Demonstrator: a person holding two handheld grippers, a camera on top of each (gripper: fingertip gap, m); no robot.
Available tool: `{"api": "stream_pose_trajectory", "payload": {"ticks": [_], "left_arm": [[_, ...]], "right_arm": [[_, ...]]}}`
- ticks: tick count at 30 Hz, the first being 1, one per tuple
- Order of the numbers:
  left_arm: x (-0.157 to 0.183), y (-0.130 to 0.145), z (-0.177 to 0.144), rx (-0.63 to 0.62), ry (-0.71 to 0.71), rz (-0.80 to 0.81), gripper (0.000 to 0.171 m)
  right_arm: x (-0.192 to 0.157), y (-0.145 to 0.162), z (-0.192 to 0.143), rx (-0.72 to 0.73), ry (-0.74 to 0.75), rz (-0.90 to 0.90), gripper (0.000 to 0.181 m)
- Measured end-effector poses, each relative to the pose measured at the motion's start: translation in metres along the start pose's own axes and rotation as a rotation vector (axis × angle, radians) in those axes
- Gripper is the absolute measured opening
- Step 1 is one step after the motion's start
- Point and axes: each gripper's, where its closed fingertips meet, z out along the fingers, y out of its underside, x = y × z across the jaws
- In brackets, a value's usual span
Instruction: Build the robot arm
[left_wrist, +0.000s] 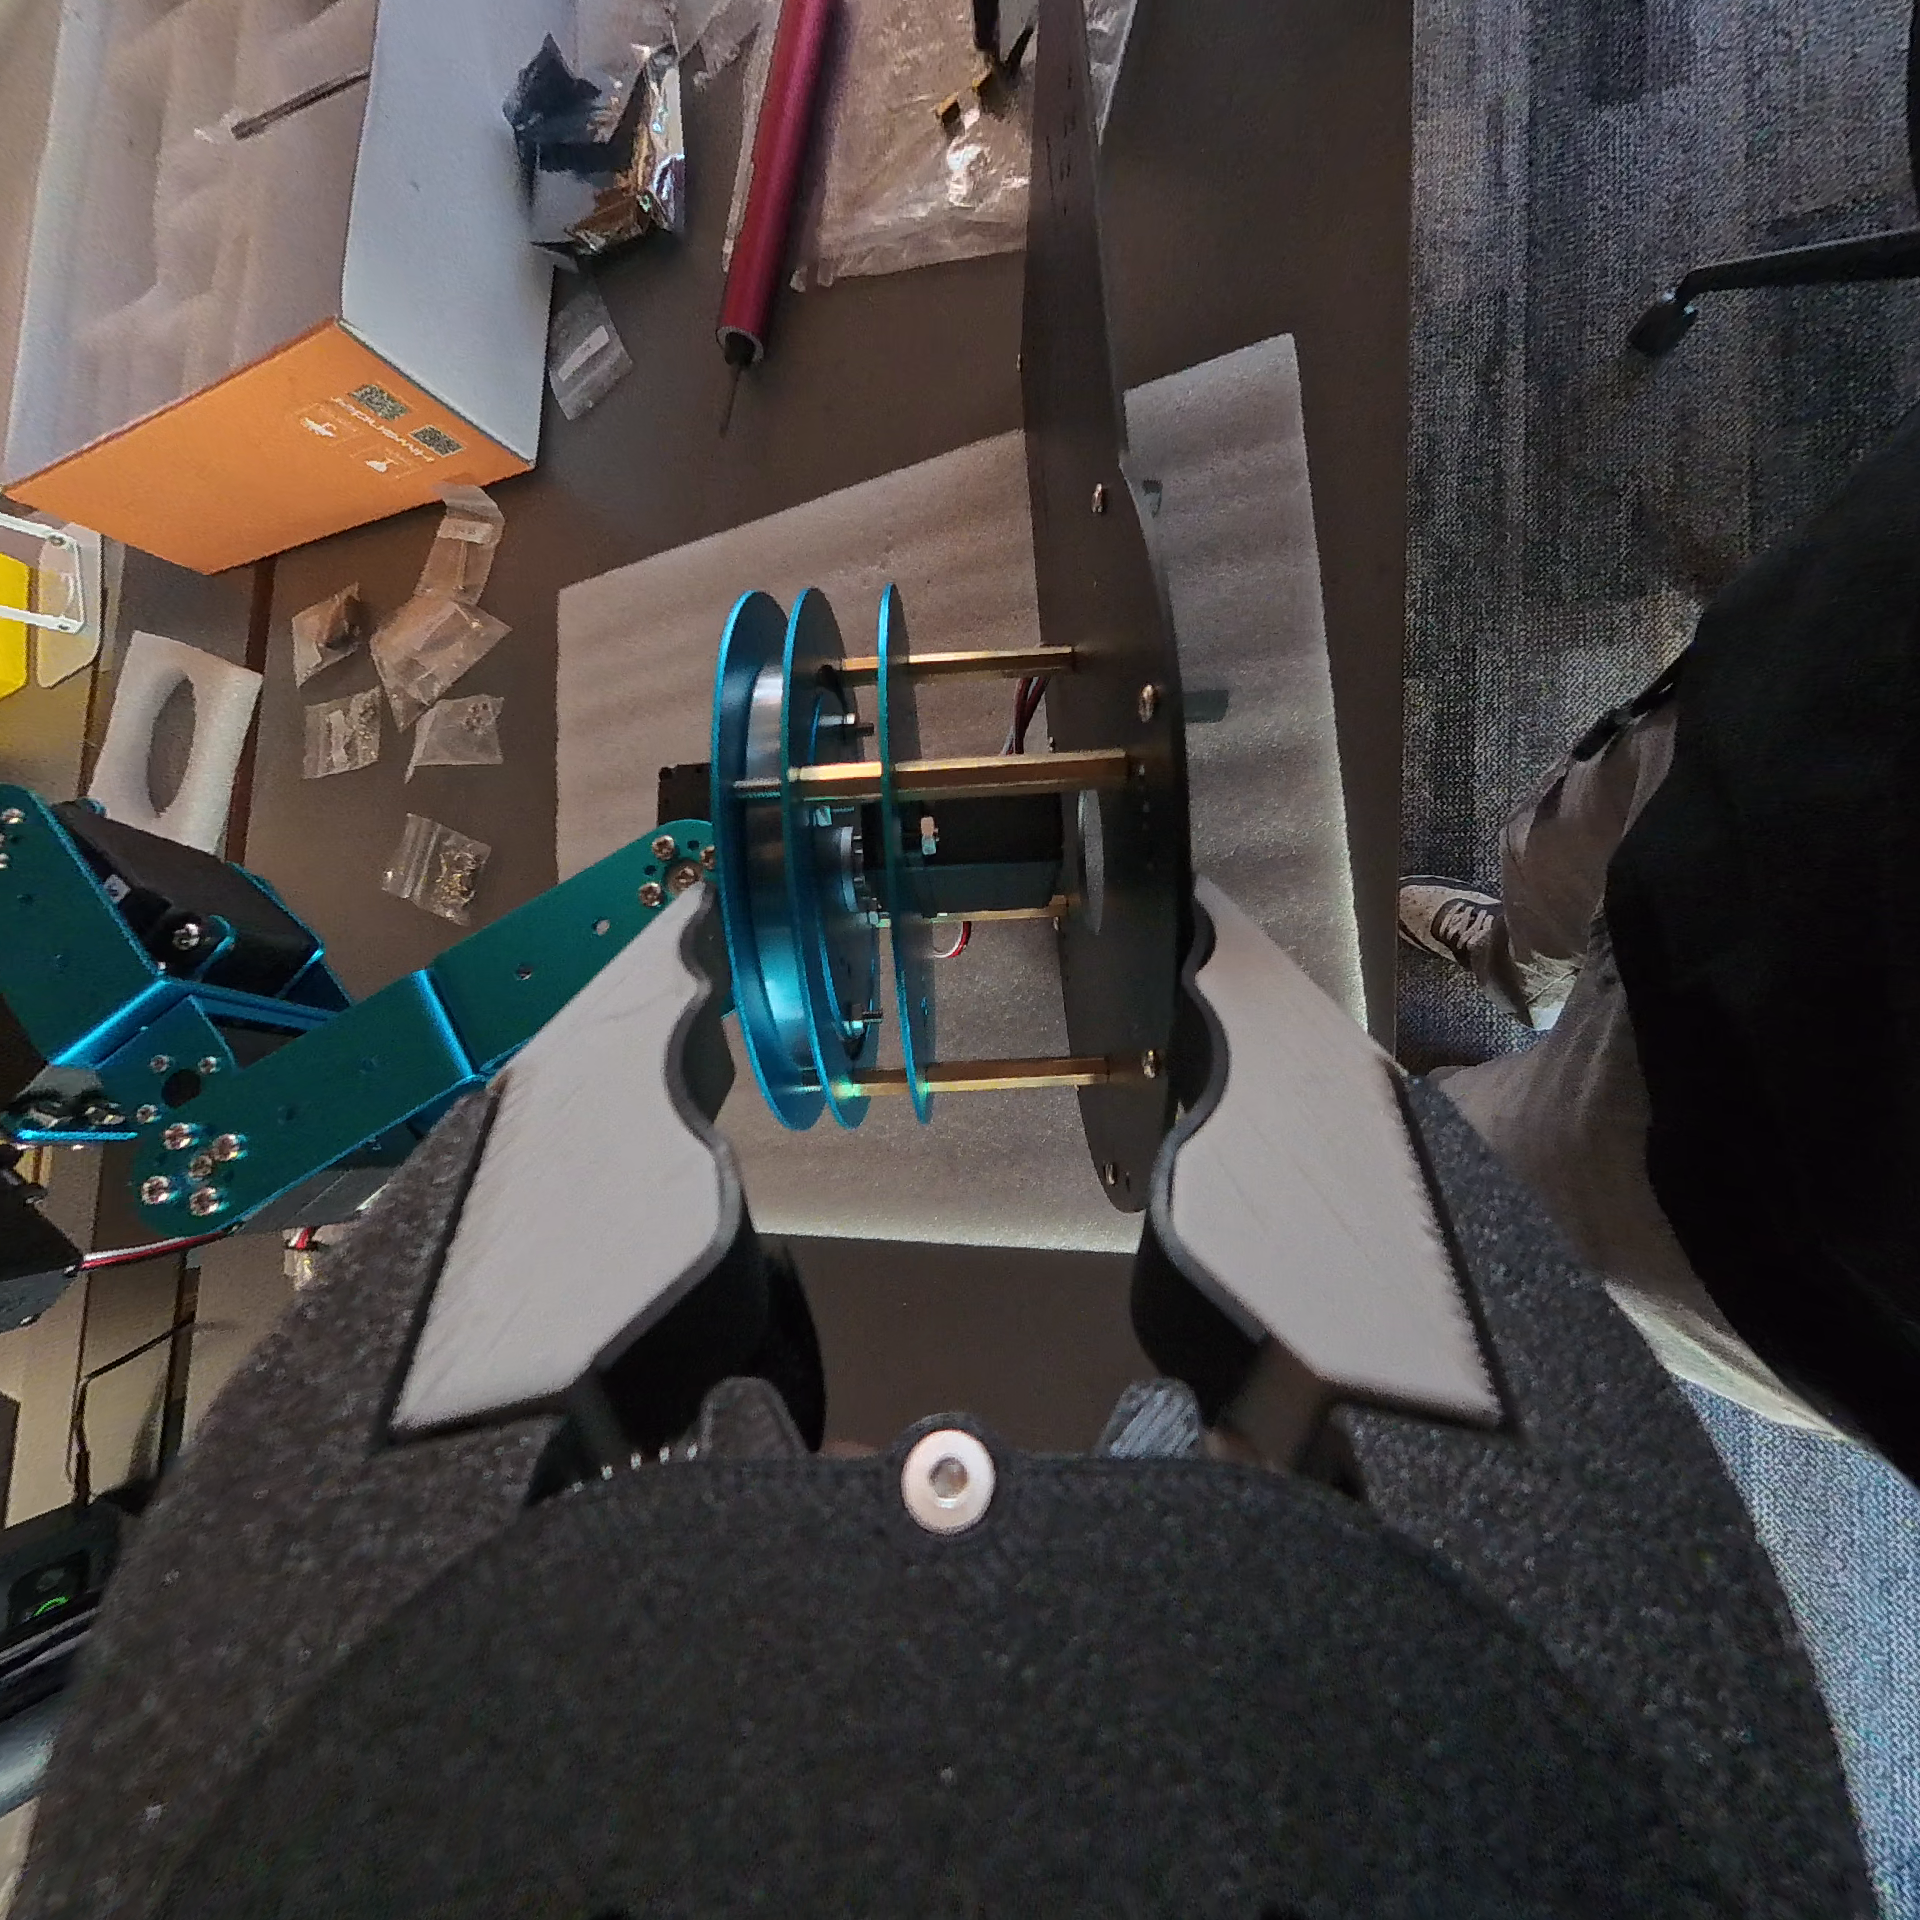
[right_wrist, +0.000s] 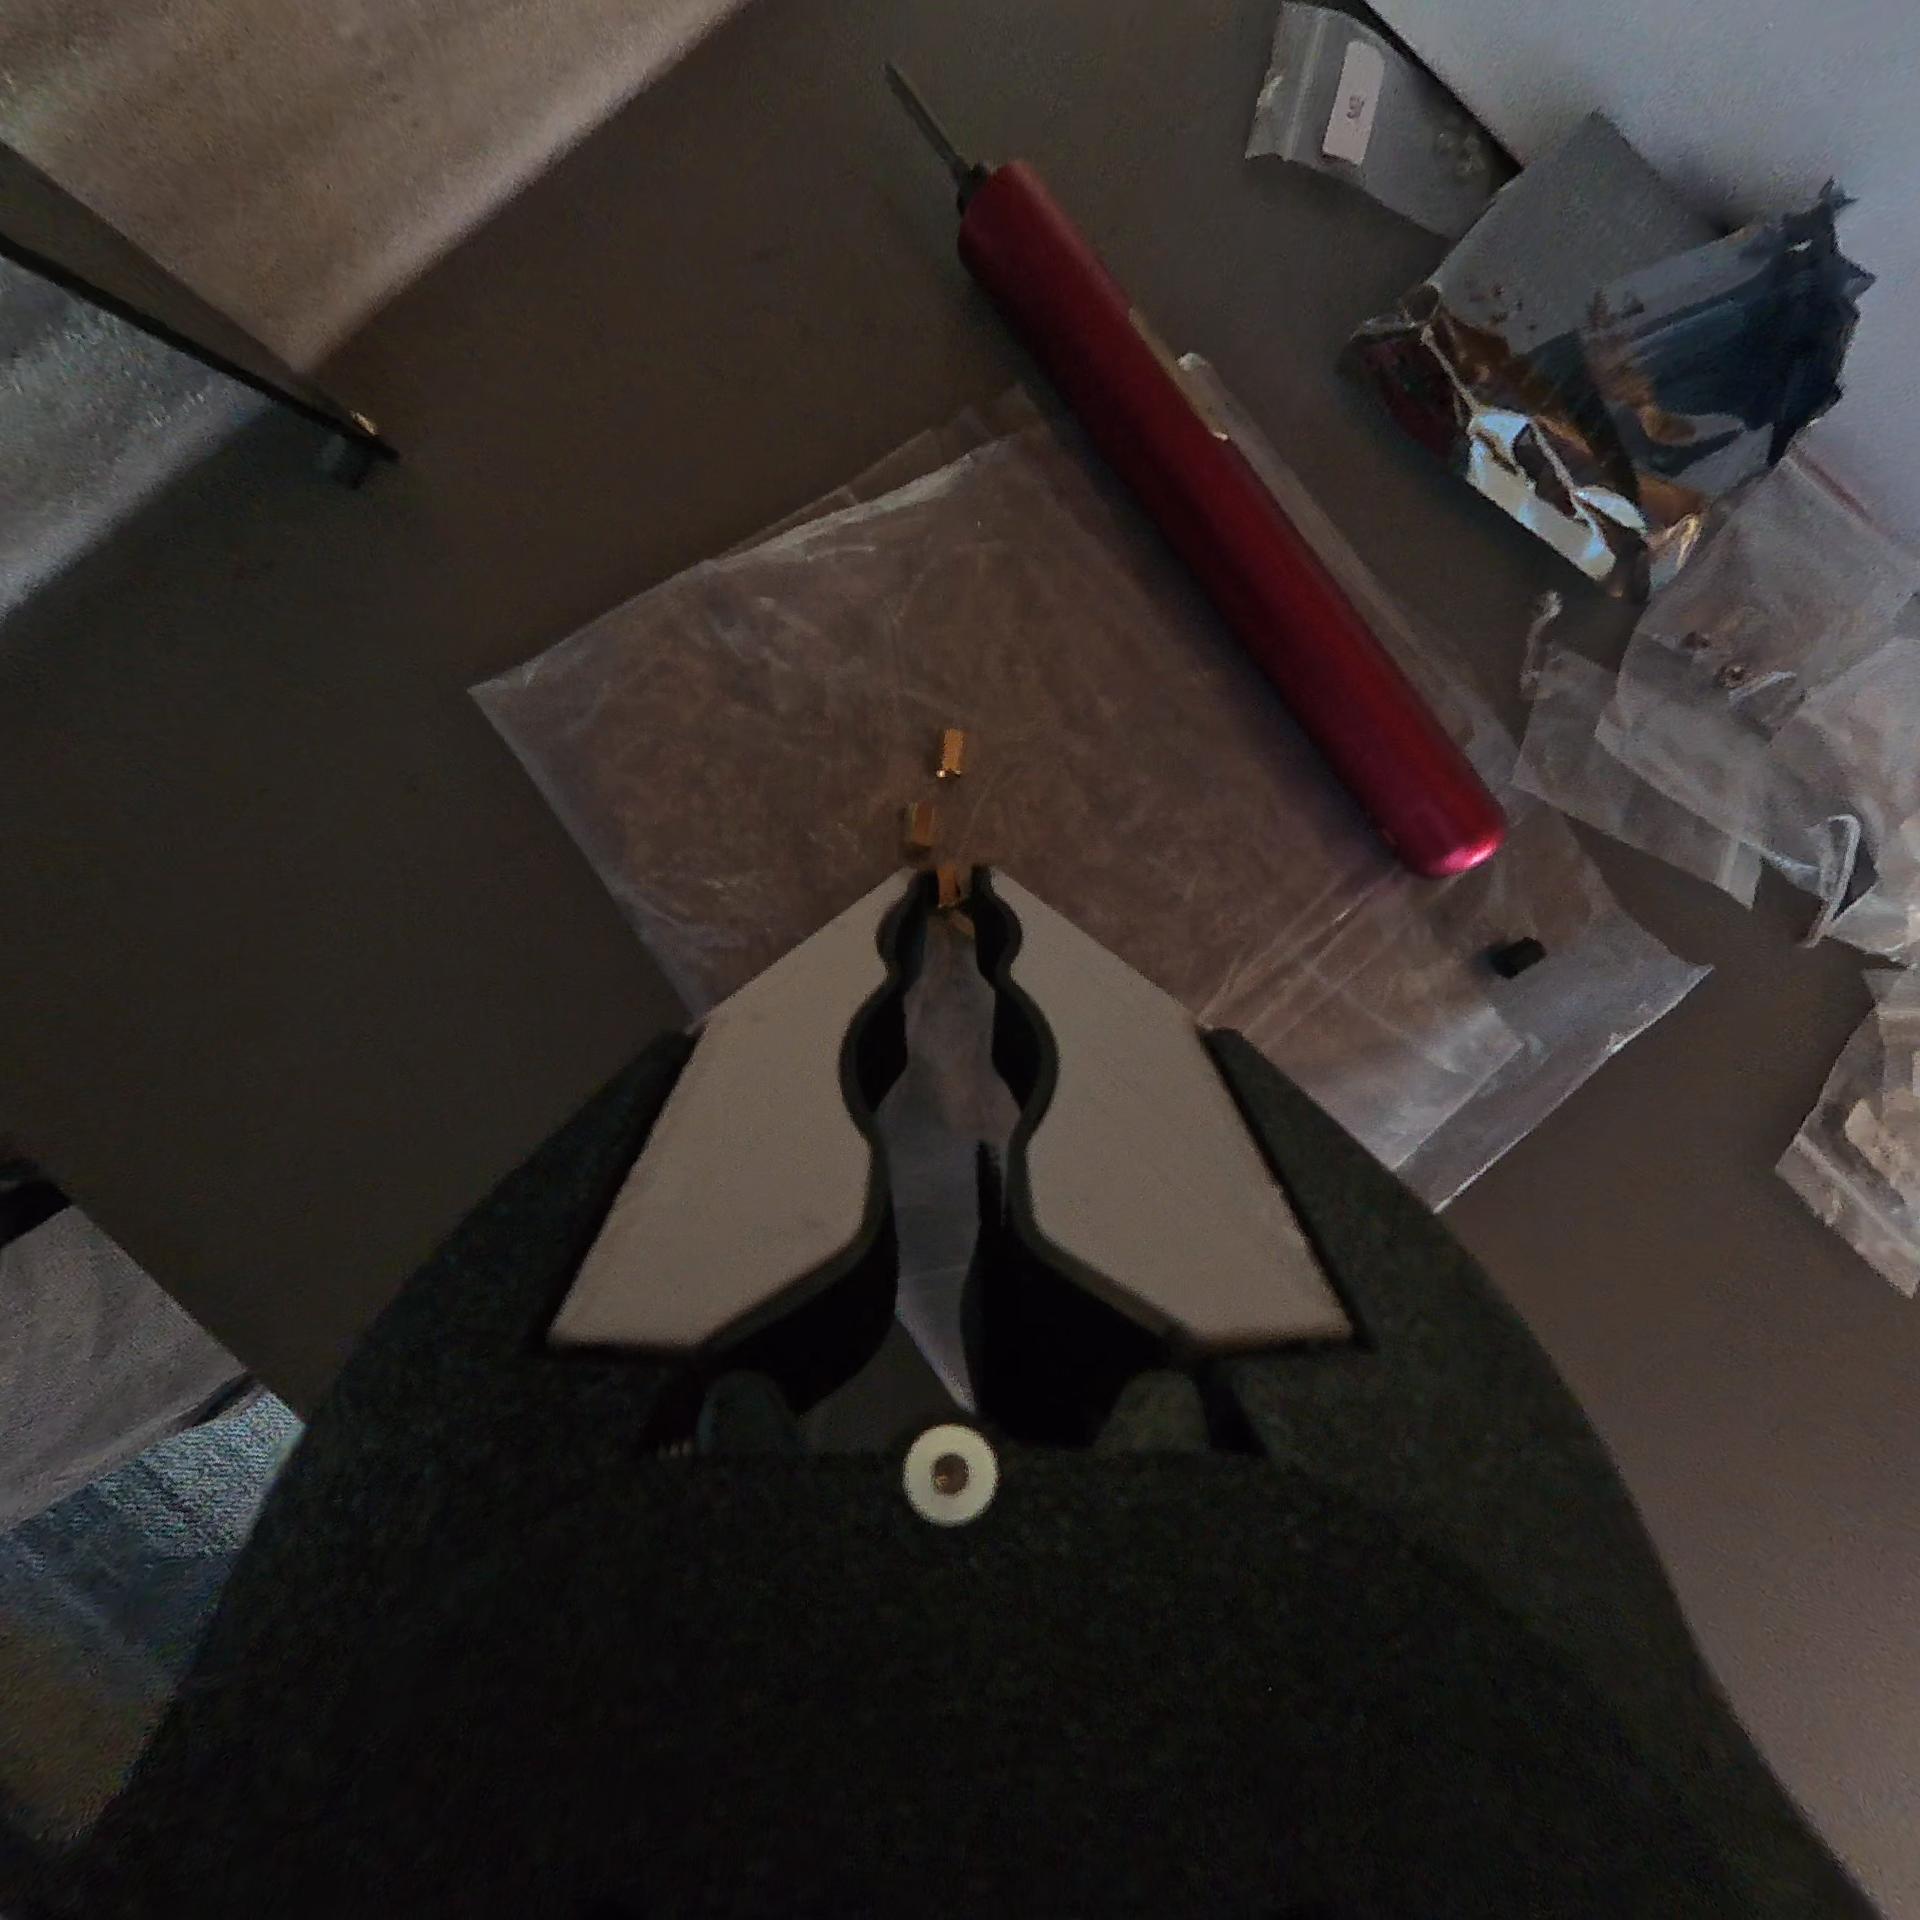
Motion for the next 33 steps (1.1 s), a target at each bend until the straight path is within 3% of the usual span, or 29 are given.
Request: {"api": "stream_pose_trajectory", "payload": {"ticks": [8, 13, 16, 20, 23, 28, 33], "left_arm": [[-0.001, 0.0, 0.0, -0.011, -0.001, 0.005, 0.085], [-0.002, 0.0, 0.0, -0.015, 0.0, -0.003, 0.085], [-0.003, 0.0, 0.001, -0.01, 0.002, -0.01, 0.084], [-0.004, 0.0, 0.001, -0.016, 0.004, -0.02, 0.084], [-0.005, 0.0, 0.001, -0.014, 0.006, -0.019, 0.084], [-0.006, 0.0, 0.001, -0.006, 0.017, -0.015, 0.084], [-0.006, 0.0, 0.001, 0.007, 0.012, -0.02, 0.084]], "right_arm": [[-0.002, -0.004, 0.0, 0.047, -0.02, -0.007, 0.005], [0.0, -0.029, -0.019, 0.213, -0.001, 0.097, 0.005], [-0.015, -0.05, -0.037, 0.335, 0.003, 0.201, 0.005], [-0.059, -0.064, -0.064, 0.457, 0.113, 0.343, 0.004], [-0.122, -0.074, -0.077, 0.546, 0.135, 0.451, 0.005], [-0.229, -0.134, -0.06, 0.716, -0.003, 0.608, 0.005], [-0.27, -0.19, -0.04, 0.817, -0.136, 0.682, 0.005]]}}
